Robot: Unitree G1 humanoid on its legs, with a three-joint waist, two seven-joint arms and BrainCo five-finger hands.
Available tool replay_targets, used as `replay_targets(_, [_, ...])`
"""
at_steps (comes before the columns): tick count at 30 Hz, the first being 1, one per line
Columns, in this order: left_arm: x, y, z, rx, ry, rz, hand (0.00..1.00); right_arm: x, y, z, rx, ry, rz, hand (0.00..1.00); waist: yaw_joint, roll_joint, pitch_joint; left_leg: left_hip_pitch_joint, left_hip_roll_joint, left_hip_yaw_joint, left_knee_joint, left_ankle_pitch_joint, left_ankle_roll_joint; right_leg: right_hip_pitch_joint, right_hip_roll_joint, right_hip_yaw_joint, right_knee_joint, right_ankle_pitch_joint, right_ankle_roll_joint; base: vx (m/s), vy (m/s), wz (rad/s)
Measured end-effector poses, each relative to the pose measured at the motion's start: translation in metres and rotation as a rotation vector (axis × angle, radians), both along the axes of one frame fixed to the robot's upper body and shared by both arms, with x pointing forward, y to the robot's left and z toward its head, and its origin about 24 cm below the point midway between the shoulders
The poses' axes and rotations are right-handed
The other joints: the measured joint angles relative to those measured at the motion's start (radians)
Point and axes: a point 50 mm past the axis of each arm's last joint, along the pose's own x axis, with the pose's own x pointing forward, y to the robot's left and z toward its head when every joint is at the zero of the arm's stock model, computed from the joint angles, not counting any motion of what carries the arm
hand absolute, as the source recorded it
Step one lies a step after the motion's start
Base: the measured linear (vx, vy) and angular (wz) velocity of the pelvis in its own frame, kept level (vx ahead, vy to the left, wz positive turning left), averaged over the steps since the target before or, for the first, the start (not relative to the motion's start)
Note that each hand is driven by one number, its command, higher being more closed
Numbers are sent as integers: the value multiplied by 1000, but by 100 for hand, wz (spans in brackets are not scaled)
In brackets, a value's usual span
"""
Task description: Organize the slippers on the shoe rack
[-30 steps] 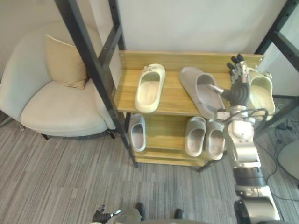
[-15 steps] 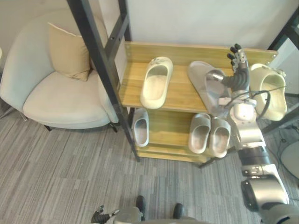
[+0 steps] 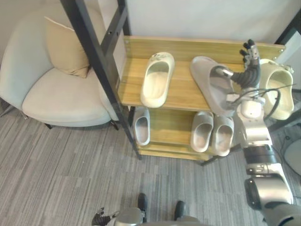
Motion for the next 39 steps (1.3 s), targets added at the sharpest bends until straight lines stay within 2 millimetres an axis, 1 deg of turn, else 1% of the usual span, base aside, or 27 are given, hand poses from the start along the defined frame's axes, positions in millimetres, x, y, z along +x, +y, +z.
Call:
replay_targets(4, [-1,0,0,1,3,1,0,-1,-5,1,13,-9,-22,0,0,-1,0,10,-1,0,-9,1,0,7,0,-1,-3,0,0,0,0,0])
replay_targets(11, [-2,0,0,-3,2,9,0,-1,-6,0,7,8,-30,0,0,-1,0,10,-2,0,-13,2,0,6,0,-2,-4,0,0,0,0,0])
replay_targets(14, [-4,0,0,-6,5,18,0,1,-8,-3,-40,36,-47,0,0,-1,1,10,-3,-3,-17,3,2,6,0,-10,-5,0,0,-1,-5,3])
replay_targets(16, [-4,1,0,-6,6,20,0,2,-14,-5,-74,72,-60,0,1,-2,1,9,-3,-11,-22,6,2,6,0,-19,-5,0,0,1,-14,9])
replay_targets(20, [-6,1,0,-6,8,27,0,3,-13,-5,-144,95,-57,0,0,-4,3,8,-3,-14,-23,6,2,6,0,-22,-5,0,0,1,-3,1])
replay_targets(24, [-7,2,-1,-5,10,33,0,5,-15,-7,-151,121,-60,0,0,-8,5,6,-3,-15,-23,6,2,5,0,-23,-5,0,0,0,0,0])
replay_targets(28, [-8,3,0,-10,8,48,0,8,-8,-2,-213,120,-55,0,1,-11,12,1,-3,-16,-23,7,2,-1,0,-24,-5,0,0,-9,-5,0])
replay_targets(34, [-8,3,0,-11,7,52,0,16,-3,8,-256,127,-46,0,2,-11,22,-4,-4,-23,-24,11,2,-3,0,-36,-3,0,0,-10,-13,4])
replay_targets(36, [-8,3,-1,-14,7,59,0,22,6,14,-308,128,-25,0,3,-11,23,-16,-5,-35,-24,16,2,-8,0,-48,-3,0,0,-4,-22,15])
replay_targets(37, [-8,3,0,-14,6,60,0,23,7,15,-313,131,-24,0,3,-11,24,-17,-5,-36,-24,17,2,-8,0,-49,-3,0,0,-11,-21,13])
replay_targets(39, [-8,3,-1,-18,5,68,0,31,14,20,-343,150,-7,0,22,-12,40,-17,-4,-39,-24,18,1,-7,1,-51,-3,0,-1,-19,-20,4])
